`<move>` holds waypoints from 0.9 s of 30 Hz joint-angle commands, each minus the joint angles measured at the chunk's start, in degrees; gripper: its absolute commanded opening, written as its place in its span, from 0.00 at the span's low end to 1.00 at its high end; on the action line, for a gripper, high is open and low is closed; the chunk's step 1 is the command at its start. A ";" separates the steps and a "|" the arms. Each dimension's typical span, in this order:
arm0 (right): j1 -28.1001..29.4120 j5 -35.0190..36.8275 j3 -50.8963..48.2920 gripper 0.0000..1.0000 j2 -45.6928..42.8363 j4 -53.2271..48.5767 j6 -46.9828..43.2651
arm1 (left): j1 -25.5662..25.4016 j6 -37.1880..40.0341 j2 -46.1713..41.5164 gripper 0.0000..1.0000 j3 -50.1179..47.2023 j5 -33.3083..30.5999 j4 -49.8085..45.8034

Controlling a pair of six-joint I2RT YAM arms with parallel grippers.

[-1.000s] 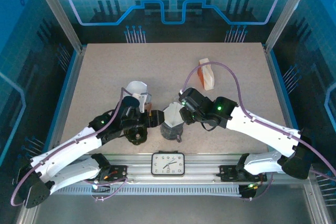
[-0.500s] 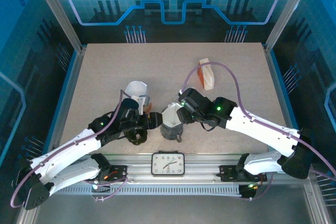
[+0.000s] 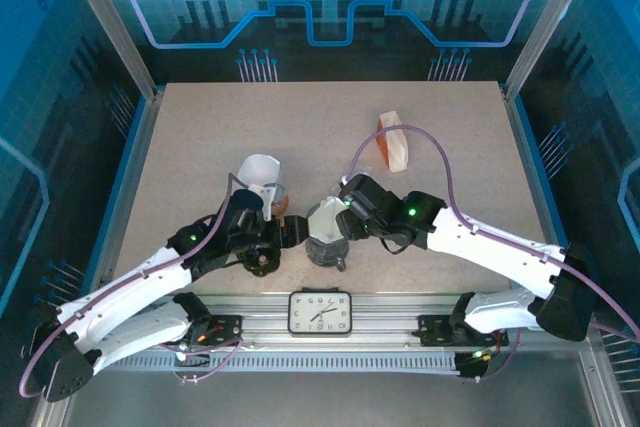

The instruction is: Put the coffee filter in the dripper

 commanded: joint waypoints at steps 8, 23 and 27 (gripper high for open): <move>0.78 0.63 1.47 0.57 -1.23 1.64 -0.27 | 1.31 1.98 -2.54 0.84 2.79 1.02 0.72; 0.78 -0.55 -0.55 0.56 -1.66 3.29 0.00 | 1.38 9.57 10.85 0.94 10.79 2.87 2.82; 0.81 -0.71 -0.91 0.56 -1.92 3.35 0.18 | 1.38 9.15 11.40 0.89 10.47 -0.76 2.04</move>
